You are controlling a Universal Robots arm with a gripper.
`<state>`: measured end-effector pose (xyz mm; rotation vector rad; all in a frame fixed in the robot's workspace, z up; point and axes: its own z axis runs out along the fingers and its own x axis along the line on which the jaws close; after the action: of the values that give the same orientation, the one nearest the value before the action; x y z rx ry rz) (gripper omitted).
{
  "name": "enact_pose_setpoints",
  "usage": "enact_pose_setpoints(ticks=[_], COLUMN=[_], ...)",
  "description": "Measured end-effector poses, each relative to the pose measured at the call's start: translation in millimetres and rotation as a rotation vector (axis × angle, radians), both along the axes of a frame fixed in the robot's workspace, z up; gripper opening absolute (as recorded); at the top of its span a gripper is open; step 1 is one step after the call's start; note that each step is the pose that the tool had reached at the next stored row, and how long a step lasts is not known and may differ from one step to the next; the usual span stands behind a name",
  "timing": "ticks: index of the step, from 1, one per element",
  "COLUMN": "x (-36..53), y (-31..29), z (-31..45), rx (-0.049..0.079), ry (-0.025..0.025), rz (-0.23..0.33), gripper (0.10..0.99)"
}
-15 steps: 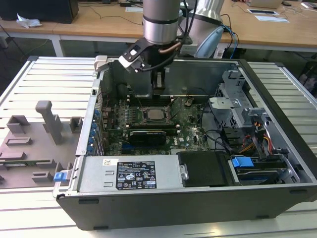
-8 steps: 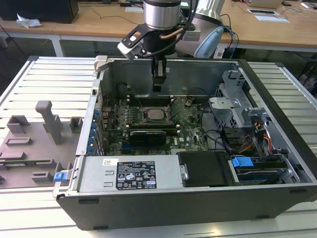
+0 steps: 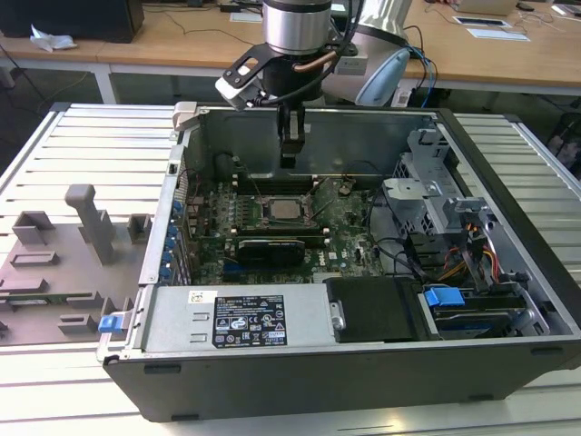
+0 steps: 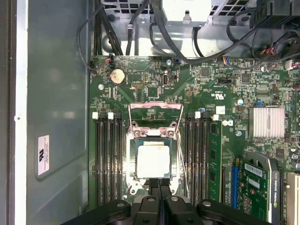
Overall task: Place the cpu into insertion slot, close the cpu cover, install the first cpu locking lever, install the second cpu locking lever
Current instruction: 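Close the cpu cover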
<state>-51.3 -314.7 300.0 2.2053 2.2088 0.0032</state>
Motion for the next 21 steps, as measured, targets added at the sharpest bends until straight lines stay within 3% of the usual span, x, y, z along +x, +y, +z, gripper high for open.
enact_pose_setpoints(ticks=[3,5,13,15,16,18,21], x=[18.4,39.2,68.0,79.7,88.9,97.6,98.1], y=[0.0,0.0,0.1,0.0,0.1,0.1,0.1], z=[-0.1,-0.1,-0.2,-1.3,-5.4,-14.4,-24.6], rx=[0.000,0.000,0.000,0.000,0.000,0.000,0.000], ry=[0.0007,0.0018,0.0031,0.0070,0.0121,0.0140,0.0147], rz=[0.000,0.000,0.000,0.000,0.000,0.000,0.001], gripper=[0.106,0.106,0.106,0.106,0.106,0.106,0.106])
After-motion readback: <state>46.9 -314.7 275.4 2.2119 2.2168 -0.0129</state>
